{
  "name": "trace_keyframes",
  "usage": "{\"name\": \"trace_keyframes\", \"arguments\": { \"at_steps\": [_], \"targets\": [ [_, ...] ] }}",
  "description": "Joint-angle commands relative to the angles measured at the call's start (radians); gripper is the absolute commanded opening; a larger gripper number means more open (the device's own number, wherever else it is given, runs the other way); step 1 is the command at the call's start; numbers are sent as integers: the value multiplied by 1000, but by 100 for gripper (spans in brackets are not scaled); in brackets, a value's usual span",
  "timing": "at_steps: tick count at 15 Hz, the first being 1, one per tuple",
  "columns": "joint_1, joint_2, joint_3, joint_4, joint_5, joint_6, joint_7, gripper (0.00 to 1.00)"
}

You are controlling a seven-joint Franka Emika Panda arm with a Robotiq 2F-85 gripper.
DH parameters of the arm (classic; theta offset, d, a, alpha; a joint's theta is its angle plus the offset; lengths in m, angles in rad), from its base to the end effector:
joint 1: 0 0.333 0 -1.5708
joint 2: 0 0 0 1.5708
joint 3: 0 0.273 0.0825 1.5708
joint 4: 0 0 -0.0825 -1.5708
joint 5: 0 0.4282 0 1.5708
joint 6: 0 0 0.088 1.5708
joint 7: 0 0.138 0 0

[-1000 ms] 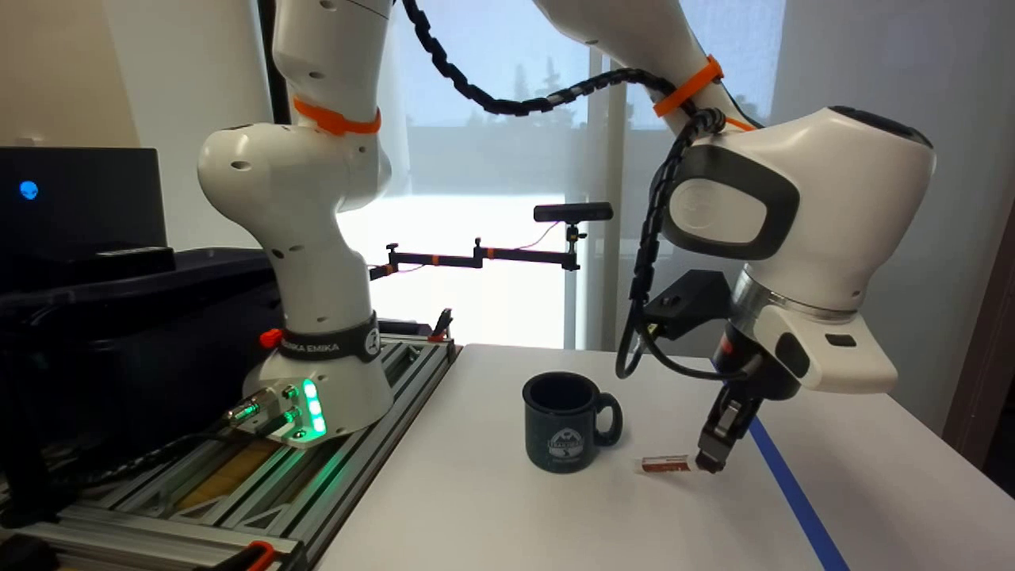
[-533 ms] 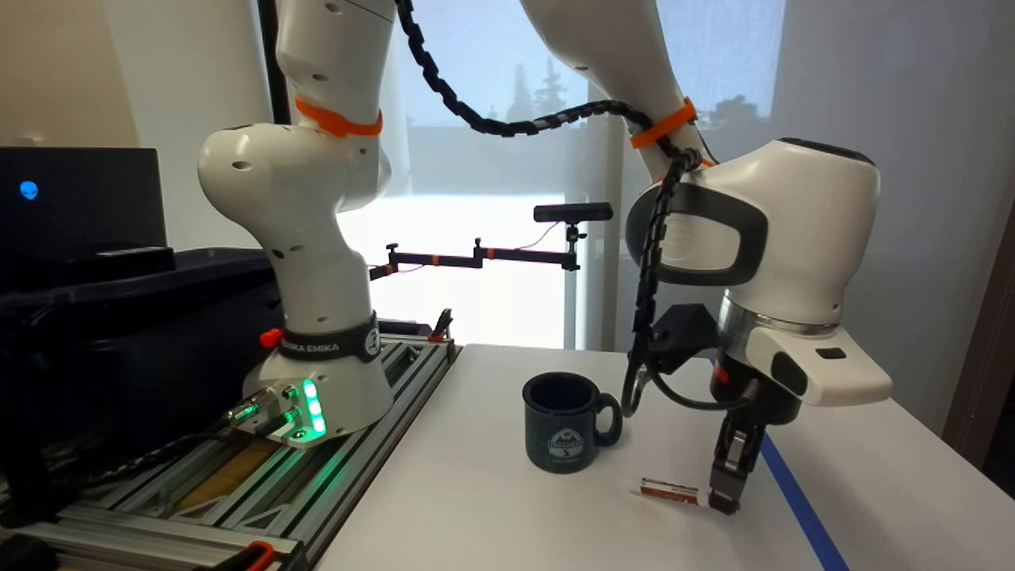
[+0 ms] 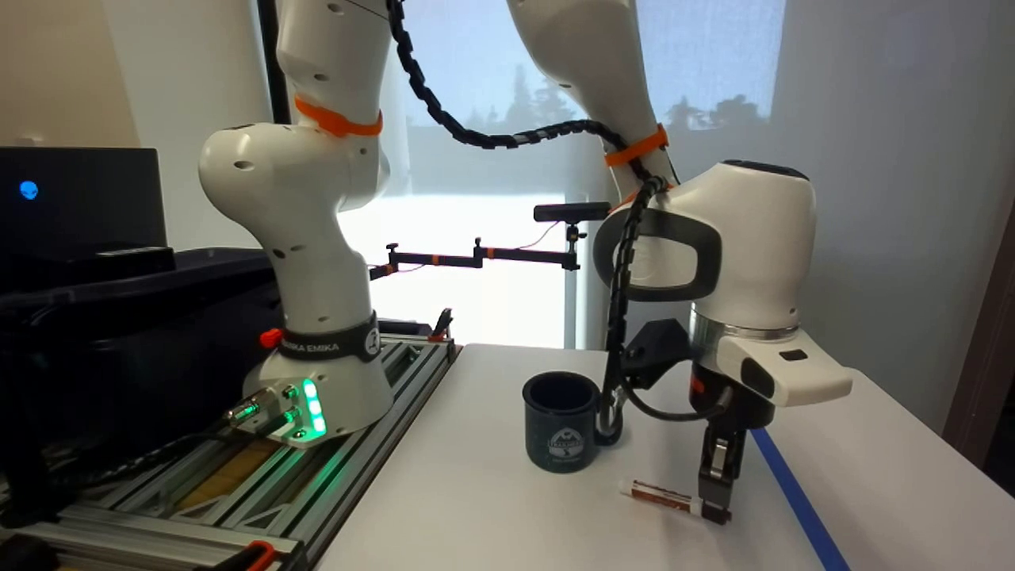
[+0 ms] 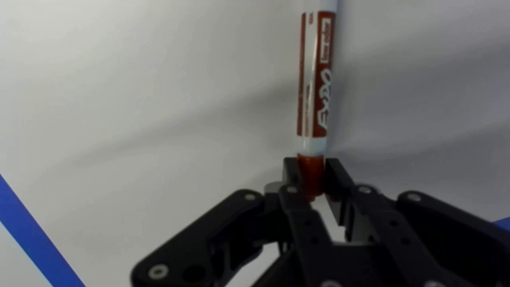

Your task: Put the marker on the table

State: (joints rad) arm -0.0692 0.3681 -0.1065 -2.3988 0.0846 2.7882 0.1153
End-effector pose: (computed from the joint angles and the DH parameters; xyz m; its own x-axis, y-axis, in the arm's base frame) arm 0.4907 -0.0973 0.0549 0.9347 -0.3544 0.0256 -0.3546 -0.9350 0.0041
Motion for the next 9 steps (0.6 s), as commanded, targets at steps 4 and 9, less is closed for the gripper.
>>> {"name": "trace_keyframes", "arguments": {
  "at_steps": [4, 9],
  "targets": [
    [47, -74, -27, -44, -67, -24, 29, 74],
    [98, -256, -39, -73, -167, -218, 70, 100]
  ]
}}
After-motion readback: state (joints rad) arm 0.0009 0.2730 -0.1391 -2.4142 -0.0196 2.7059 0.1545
